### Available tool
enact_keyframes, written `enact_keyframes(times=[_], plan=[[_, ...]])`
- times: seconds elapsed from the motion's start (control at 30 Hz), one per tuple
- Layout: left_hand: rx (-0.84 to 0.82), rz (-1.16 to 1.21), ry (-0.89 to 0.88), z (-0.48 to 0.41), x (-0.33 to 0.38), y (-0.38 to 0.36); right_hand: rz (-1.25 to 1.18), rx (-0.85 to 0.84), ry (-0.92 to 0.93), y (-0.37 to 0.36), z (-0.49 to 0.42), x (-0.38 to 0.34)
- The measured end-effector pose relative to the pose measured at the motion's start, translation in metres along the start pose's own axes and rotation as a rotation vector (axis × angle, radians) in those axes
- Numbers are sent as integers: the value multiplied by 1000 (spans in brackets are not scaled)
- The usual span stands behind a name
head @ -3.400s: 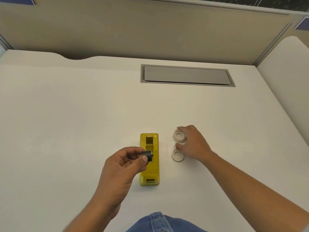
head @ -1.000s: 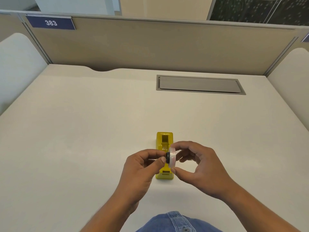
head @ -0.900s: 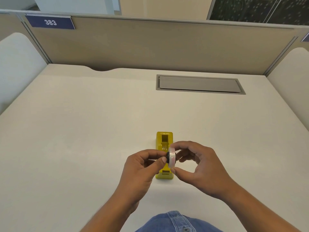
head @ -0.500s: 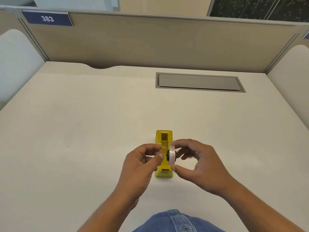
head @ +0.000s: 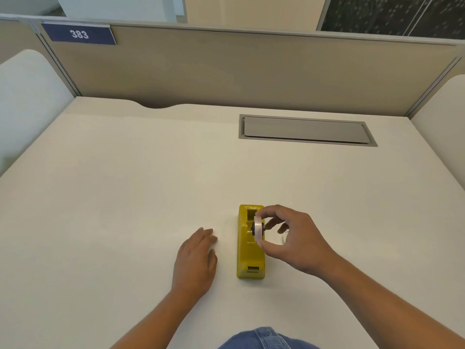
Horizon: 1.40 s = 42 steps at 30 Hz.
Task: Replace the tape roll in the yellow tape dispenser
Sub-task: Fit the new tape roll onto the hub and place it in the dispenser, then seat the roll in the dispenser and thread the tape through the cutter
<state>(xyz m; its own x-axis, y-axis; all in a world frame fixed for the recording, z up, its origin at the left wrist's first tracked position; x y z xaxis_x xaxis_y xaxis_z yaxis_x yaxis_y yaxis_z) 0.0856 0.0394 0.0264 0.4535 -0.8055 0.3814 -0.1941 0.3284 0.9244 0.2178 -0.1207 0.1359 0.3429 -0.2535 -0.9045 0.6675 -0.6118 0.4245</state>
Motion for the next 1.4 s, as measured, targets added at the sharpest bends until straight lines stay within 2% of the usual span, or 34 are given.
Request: enact_keyframes(times=[0.17,1.4], plan=[[11,-90,-87,2,-6,-14,103,0,14,-4,-14,15],[22,-101,-90,3,-8,-16,226,-48,-65,-13,-35,51]])
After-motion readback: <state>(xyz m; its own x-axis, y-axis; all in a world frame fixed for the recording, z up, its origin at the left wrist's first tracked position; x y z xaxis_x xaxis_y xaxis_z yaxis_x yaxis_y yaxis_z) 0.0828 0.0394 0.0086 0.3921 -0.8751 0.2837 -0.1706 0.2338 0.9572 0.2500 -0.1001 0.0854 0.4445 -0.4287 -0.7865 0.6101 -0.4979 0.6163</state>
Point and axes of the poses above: each hand's wrist, its own z-axis away from the middle knuckle, its own y-axis out of the back of the hand, x = y × z, the point moved 8 cm from there along -z, towards the middle knuckle, and after that the axes turned 10 degrees about -z, right-handed, at the moved point
